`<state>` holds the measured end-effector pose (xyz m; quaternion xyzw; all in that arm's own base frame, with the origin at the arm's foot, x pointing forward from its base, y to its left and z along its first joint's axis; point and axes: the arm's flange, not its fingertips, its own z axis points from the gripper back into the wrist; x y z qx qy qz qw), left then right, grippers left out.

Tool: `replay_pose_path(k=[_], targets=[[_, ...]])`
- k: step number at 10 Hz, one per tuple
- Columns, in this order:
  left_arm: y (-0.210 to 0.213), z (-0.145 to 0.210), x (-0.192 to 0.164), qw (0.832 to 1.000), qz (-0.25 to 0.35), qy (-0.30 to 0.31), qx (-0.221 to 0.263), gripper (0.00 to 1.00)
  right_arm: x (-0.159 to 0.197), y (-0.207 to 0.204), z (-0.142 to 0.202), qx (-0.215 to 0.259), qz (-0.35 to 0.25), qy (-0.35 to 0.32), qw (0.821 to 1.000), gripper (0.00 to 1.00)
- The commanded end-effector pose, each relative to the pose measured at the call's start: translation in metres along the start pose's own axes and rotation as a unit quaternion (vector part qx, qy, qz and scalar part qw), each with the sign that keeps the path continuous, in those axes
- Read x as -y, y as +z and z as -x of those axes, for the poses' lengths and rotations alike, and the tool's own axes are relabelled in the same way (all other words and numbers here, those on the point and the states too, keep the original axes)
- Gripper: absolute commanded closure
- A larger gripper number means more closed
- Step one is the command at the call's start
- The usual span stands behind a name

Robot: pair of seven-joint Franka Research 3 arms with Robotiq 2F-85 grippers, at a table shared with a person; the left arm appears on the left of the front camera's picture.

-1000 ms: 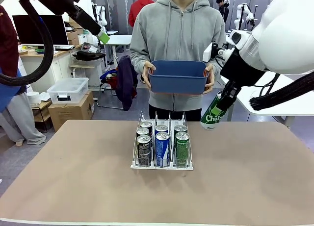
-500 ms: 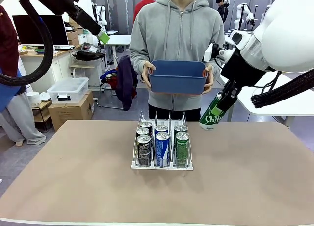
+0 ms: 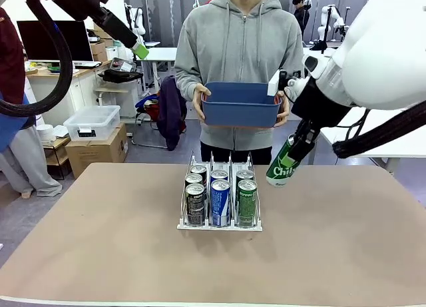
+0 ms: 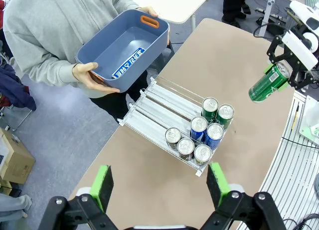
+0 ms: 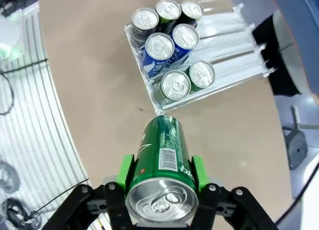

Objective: Fill the beverage cans into the dispenser.
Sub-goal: Place the picked Sprite in the line of the Automatic Can Dispenser with the same cans.

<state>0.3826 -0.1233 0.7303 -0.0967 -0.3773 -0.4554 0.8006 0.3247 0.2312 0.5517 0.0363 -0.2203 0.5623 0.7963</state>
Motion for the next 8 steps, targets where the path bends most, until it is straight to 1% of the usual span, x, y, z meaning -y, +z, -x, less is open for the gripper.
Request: replay_pose_path(k=[1,3,4,5,6,7,8], targets=[[-0.001,0.001,-0.002,1.0,-0.003,-0.001,0.003,0.0,-0.015,-0.013,-0.003,0.022,0.02,0.027,0.999,1.0],[-0.001,0.001,-0.002,1.0,-0.003,-0.001,0.003,0.0,-0.026,-0.031,-0.008,0.029,0.01,0.023,0.999,1.0],[-0.001,0.001,-0.002,1.0,-0.003,-0.001,0.003,0.0,-0.031,-0.039,-0.011,0.035,0.013,0.012,0.999,1.0],[-0.001,0.001,-0.002,1.0,-0.003,-0.001,0.003,0.0,-0.032,-0.042,-0.013,0.038,-0.001,-0.011,0.999,1.0],[-0.001,0.001,-0.002,1.0,-0.003,-0.001,0.003,0.0,-0.039,-0.045,-0.013,0.036,0.0,-0.018,0.999,1.0],[-0.001,0.001,-0.002,1.0,-0.003,-0.001,0.003,0.0,-0.046,-0.051,-0.017,0.018,0.012,-0.036,0.999,1.0],[-0.001,0.001,-0.002,1.0,-0.003,-0.001,0.003,0.0,-0.046,-0.06,-0.021,0.005,0.01,-0.048,0.999,1.0]])
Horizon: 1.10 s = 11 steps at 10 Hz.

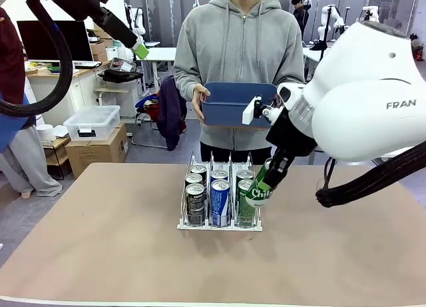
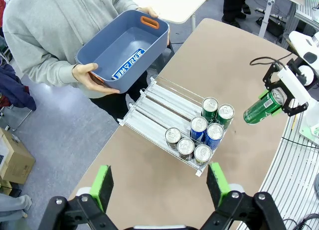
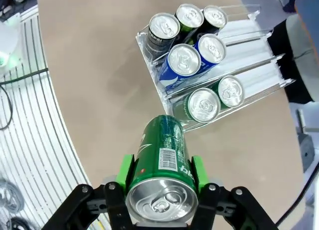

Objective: Fill the beverage cans into the dispenser.
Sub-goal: Place the picked Sprite in the line of the Automatic Can Dispenser with the same cans.

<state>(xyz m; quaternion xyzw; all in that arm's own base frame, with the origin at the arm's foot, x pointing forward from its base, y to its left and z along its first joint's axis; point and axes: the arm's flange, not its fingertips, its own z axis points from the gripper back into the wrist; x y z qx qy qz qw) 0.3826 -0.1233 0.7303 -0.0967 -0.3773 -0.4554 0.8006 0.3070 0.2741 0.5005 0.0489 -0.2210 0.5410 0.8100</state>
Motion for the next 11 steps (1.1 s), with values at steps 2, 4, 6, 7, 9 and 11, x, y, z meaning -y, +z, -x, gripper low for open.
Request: replay_pose_path(k=[2,4,6,7,9,11], targets=[[-0.001,0.001,-0.002,1.0,-0.003,-0.001,0.004,0.0,-0.01,-0.021,-0.012,-0.015,-0.02,-0.057,0.998,1.0],[-0.001,0.001,-0.002,1.0,-0.003,-0.001,0.004,0.0,-0.014,-0.03,-0.011,-0.021,-0.02,-0.068,0.997,1.0],[-0.001,0.001,-0.002,1.0,-0.003,-0.001,0.004,0.0,-0.013,-0.044,-0.01,-0.027,-0.01,-0.069,0.997,1.0],[-0.001,0.001,-0.002,1.0,-0.003,-0.001,0.004,0.0,-0.013,-0.042,-0.01,-0.033,-0.001,-0.066,0.997,1.0],[-0.001,0.001,-0.002,1.0,-0.003,-0.001,0.004,0.0,-0.013,-0.04,-0.003,-0.038,-0.022,-0.056,0.997,1.0],[-0.001,0.001,-0.002,1.0,-0.003,-0.001,0.004,0.0,-0.003,-0.055,-0.005,-0.032,-0.009,-0.058,0.998,0.42]])
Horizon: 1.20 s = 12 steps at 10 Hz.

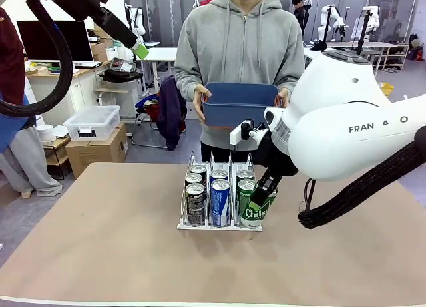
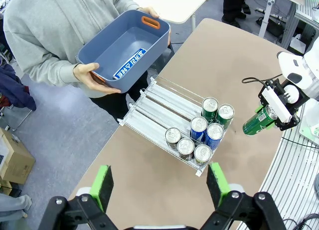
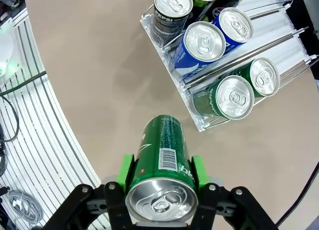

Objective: Fill the beverage cans into the dispenser.
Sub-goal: Place the picked Sprite in the line of the Automatic Can Dispenser with the same cans.

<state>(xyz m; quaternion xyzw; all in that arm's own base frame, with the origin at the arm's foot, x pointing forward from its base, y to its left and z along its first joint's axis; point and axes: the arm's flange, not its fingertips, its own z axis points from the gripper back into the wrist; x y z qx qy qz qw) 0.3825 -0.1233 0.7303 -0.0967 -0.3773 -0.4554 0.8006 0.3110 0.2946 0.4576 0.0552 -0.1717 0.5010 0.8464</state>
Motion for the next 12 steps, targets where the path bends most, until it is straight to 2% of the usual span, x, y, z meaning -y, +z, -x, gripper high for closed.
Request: replay_pose_path(k=[1,7,11,12], targets=[[-0.001,0.001,-0.002,1.0,-0.003,-0.001,0.003,0.0,0.022,-0.014,-0.007,0.015,0.024,-0.006,1.0,0.42],[-0.001,0.001,-0.002,1.0,-0.003,-0.001,0.003,0.0,0.063,-0.037,-0.031,0.03,0.045,-0.02,0.998,0.42],[-0.001,0.001,-0.002,1.0,-0.003,-0.001,0.003,0.0,0.069,-0.051,-0.048,0.036,0.047,-0.029,0.998,0.42],[-0.001,0.001,-0.002,1.0,-0.003,-0.001,0.003,0.0,0.068,-0.057,-0.049,0.025,0.056,-0.028,0.998,0.42]])
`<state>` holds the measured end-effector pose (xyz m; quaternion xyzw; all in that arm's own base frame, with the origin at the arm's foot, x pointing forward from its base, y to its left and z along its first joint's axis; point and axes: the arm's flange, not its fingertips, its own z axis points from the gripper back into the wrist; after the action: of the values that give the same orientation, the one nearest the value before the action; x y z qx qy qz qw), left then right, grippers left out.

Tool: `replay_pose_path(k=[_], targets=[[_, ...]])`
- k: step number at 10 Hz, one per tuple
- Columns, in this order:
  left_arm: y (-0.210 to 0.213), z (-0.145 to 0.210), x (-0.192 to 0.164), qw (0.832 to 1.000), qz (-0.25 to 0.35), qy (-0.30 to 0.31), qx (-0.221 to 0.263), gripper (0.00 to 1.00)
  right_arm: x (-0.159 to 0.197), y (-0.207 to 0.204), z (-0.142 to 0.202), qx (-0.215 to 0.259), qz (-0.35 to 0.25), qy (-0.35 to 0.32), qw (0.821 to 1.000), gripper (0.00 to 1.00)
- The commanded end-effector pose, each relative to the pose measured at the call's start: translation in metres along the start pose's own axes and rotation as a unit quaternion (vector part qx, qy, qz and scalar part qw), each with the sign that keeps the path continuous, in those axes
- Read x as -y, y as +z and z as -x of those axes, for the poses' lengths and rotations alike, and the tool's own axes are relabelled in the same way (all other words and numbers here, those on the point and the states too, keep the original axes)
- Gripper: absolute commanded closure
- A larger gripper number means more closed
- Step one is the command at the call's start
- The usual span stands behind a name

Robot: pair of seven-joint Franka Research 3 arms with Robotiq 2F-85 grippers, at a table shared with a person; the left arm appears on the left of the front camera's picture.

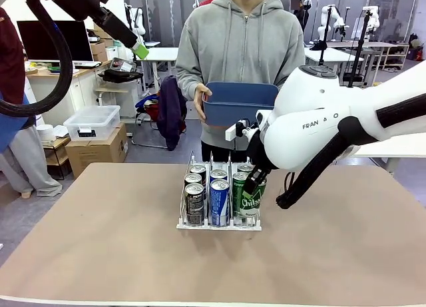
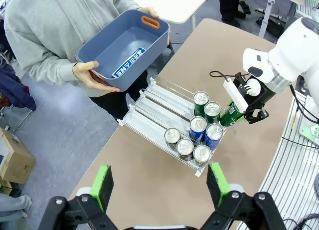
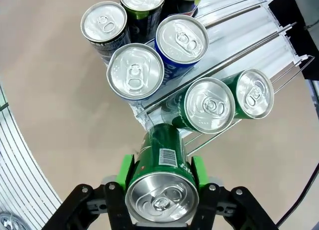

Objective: Fill the beverage cans into the dispenser.
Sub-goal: Place the picked Sprite in the line of the Automatic Can Dispenser with the same cans.

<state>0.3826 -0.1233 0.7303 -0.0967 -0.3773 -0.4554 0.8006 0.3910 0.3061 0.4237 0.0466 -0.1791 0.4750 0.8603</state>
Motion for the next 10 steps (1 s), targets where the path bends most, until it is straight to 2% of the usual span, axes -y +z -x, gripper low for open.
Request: replay_pose_path(k=[1,6,10], targets=[[-0.001,0.001,-0.002,1.0,-0.003,-0.001,0.003,0.0,0.005,-0.009,-0.016,0.023,0.04,0.002,0.999,0.42],[-0.001,0.001,-0.002,1.0,-0.003,-0.001,0.003,0.0,-0.004,-0.041,-0.017,0.001,0.045,0.016,0.999,0.42],[-0.001,0.001,-0.002,1.0,-0.003,-0.001,0.003,0.0,0.002,-0.045,-0.017,0.029,0.092,0.004,0.995,0.42]])
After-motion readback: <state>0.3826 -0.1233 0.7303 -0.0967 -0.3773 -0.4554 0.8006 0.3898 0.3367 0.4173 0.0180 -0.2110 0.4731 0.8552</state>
